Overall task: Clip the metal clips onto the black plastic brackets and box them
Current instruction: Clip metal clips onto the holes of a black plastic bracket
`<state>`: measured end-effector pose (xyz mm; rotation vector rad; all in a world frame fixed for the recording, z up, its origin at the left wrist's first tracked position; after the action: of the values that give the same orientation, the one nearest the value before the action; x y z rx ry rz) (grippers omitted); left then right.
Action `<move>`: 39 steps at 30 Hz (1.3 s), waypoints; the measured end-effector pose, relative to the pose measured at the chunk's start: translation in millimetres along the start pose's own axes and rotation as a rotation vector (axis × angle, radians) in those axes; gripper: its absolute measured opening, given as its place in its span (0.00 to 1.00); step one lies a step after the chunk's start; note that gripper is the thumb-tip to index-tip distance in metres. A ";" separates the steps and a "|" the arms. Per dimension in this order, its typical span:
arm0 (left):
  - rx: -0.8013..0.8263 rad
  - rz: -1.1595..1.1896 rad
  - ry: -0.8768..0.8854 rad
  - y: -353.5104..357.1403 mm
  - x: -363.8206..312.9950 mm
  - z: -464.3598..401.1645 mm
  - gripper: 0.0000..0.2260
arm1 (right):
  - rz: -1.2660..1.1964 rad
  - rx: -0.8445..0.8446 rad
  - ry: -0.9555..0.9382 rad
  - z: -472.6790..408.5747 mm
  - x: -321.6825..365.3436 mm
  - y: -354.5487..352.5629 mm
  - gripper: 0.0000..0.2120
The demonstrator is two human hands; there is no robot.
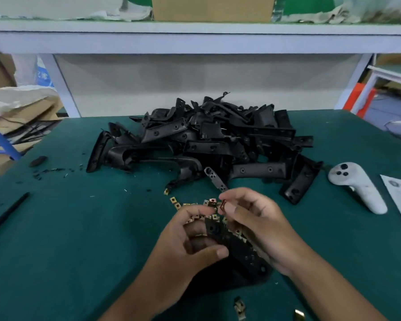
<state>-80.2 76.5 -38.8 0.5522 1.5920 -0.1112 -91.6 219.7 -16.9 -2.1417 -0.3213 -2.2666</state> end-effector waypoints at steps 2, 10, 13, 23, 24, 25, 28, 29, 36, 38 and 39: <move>-0.017 -0.034 0.024 1.0 -2.4 0.0 0.22 | -0.029 0.038 0.016 0.5 1.1 2.7 0.08; -0.188 -0.101 0.196 -12.0 -16.6 1.7 0.20 | 0.013 -0.001 0.011 1.0 3.3 -1.1 0.04; -0.214 -0.105 0.197 -14.9 -14.6 1.4 0.20 | 0.017 -0.005 0.007 1.5 3.9 0.8 0.05; -0.226 -0.077 0.201 -14.3 -20.6 1.9 0.19 | 0.008 -0.054 -0.043 3.8 8.4 2.3 0.05; -0.223 -0.082 0.200 -14.6 -19.9 1.9 0.20 | 0.022 -0.057 -0.048 4.1 8.7 2.2 0.05; -0.223 -0.095 0.196 -15.6 -17.2 2.0 0.20 | 0.038 -0.067 -0.049 3.8 7.6 1.4 0.05; -0.252 -0.114 0.174 -18.6 -11.2 2.6 0.24 | 0.003 -0.083 -0.010 3.4 -1.2 1.3 0.08; -0.260 -0.100 0.178 -18.6 -13.1 1.5 0.25 | 0.003 -0.082 -0.002 3.6 -1.4 2.2 0.11; -0.231 -0.160 0.163 -15.9 -15.6 -0.1 0.20 | -0.026 -0.046 -0.028 1.8 2.2 2.7 0.08; -0.241 -0.142 0.176 -14.0 -16.7 1.2 0.20 | -0.013 -0.044 -0.050 3.5 3.6 2.7 0.07; -0.242 -0.135 0.180 -13.1 -16.9 1.0 0.20 | 0.002 -0.051 -0.064 3.6 4.2 1.4 0.06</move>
<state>-84.7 59.9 -26.0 0.2722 1.7877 0.0308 -88.1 219.5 -12.3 -2.2413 -0.2653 -2.2329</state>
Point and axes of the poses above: each hand's wrist, its own z-axis away from the middle knuckle, its own y-axis out of the palm, x = y × z, the point moved 8 cm from there along -z, towards the middle knuckle, and after that the axes turned 5 degrees about y, right-handed, at the moved point
